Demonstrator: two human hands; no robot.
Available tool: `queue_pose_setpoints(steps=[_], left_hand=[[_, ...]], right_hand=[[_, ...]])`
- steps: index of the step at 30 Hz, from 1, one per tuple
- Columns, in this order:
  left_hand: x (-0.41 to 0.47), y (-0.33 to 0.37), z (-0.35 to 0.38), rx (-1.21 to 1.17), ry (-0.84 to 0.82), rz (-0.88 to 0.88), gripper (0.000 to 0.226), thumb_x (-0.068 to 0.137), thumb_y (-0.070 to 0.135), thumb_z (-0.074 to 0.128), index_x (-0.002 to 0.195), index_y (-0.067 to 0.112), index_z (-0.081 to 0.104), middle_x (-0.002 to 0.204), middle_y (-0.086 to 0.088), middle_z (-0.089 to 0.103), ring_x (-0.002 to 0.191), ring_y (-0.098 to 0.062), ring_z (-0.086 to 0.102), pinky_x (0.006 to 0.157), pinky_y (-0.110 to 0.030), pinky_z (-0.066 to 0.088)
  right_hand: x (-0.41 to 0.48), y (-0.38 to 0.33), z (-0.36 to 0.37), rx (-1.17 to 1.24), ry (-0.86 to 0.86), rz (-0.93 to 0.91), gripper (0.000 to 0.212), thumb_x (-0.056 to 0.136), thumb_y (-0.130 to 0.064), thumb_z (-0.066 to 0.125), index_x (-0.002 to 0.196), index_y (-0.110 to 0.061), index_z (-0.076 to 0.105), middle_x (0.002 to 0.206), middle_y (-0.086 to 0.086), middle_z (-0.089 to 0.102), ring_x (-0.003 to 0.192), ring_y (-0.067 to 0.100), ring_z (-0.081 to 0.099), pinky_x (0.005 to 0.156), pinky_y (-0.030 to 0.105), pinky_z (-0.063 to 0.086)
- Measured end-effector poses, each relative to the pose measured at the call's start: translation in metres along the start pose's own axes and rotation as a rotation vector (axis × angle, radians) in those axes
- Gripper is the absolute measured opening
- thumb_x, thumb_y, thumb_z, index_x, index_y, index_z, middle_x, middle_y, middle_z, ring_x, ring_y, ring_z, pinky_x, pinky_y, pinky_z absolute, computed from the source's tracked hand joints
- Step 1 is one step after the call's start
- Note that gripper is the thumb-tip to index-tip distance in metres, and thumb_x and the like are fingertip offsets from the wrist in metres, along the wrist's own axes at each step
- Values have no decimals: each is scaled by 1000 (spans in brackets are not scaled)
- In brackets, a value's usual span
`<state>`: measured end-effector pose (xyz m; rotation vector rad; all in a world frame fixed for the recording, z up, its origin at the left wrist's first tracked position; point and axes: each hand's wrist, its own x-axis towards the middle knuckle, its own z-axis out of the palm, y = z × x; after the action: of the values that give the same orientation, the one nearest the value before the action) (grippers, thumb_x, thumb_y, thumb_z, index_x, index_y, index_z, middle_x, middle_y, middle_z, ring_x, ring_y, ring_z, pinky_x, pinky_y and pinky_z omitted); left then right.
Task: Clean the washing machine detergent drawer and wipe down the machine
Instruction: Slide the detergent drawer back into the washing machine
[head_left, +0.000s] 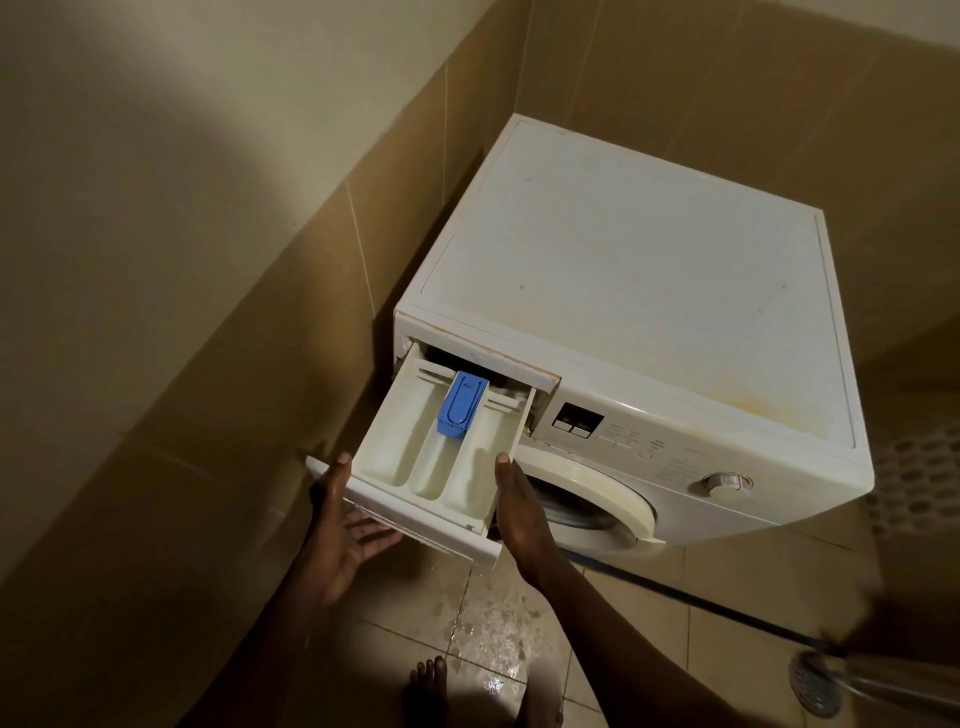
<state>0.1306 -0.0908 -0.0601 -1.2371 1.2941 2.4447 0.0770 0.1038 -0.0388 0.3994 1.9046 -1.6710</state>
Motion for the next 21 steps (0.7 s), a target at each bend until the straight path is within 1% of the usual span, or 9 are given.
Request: queue_pose_setpoints(steps=[5,6,8,9,11,13,15,17,21], left_hand=[[-1,-4,5,8,9,-6,59,94,53,48,145,29,32,134,-25,49,116,-46,55,100,-63,45],[-1,-4,6,14,11,-4,61,92,55,49,145,30,32,134,-25,49,116,-46,56,99,-63,46],[-1,-1,9,38,8,0,79,79,63,57,146,32,31,133,-25,50,115,-45,58,96,-63,49],[-1,1,12,53,3,-1,87,72,65,59,147,32,31,132,-25,51,114,-45,59,94,-63,50],[-1,0,14,47,-4,-2,93,66,66,61,147,31,31,132,-24,52,113,-44,60,92,-64,51],[0,-2,12,10,-1,-15,91,67,65,62,147,30,33,133,-25,50,114,-45,58,93,-64,50],[2,-4,9,-20,-8,-34,87,71,63,61,146,28,34,135,-27,49,116,-46,56,96,-66,48],[3,-2,8,-18,-4,-40,90,68,64,61,146,27,34,134,-27,49,116,-47,55,97,-66,46],[2,9,9,8,-2,-9,91,67,64,61,147,30,32,134,-25,49,116,-46,55,98,-67,45]], right_hand=[[1,0,-3,36,29,-12,42,101,-44,31,137,-24,43,122,-1,57,89,-2,54,63,14,46],[1,0,-4,37,33,-16,42,102,-42,32,137,-24,43,119,-2,56,87,-4,53,61,11,45],[0,0,-6,44,45,-14,41,103,-39,32,139,-21,42,111,-5,54,81,-8,51,54,7,45],[-1,0,-8,45,54,-13,42,103,-38,32,139,-20,42,111,-5,53,80,-9,50,53,5,45],[-2,-1,-9,41,67,-18,43,103,-37,32,140,-18,42,107,-6,52,78,-10,48,53,3,45],[-4,-2,-7,33,69,-19,42,103,-37,32,139,-18,43,100,-9,52,77,-9,49,53,4,46],[-7,-4,-5,35,67,-16,40,103,-38,32,137,-20,44,103,-7,56,80,-7,52,52,6,46],[-7,-6,-3,48,57,-4,41,102,-40,33,137,-21,44,108,-4,58,86,-4,55,52,9,47],[-5,-11,2,40,27,12,44,102,-42,32,139,-22,42,104,-8,58,89,2,57,52,11,48]])
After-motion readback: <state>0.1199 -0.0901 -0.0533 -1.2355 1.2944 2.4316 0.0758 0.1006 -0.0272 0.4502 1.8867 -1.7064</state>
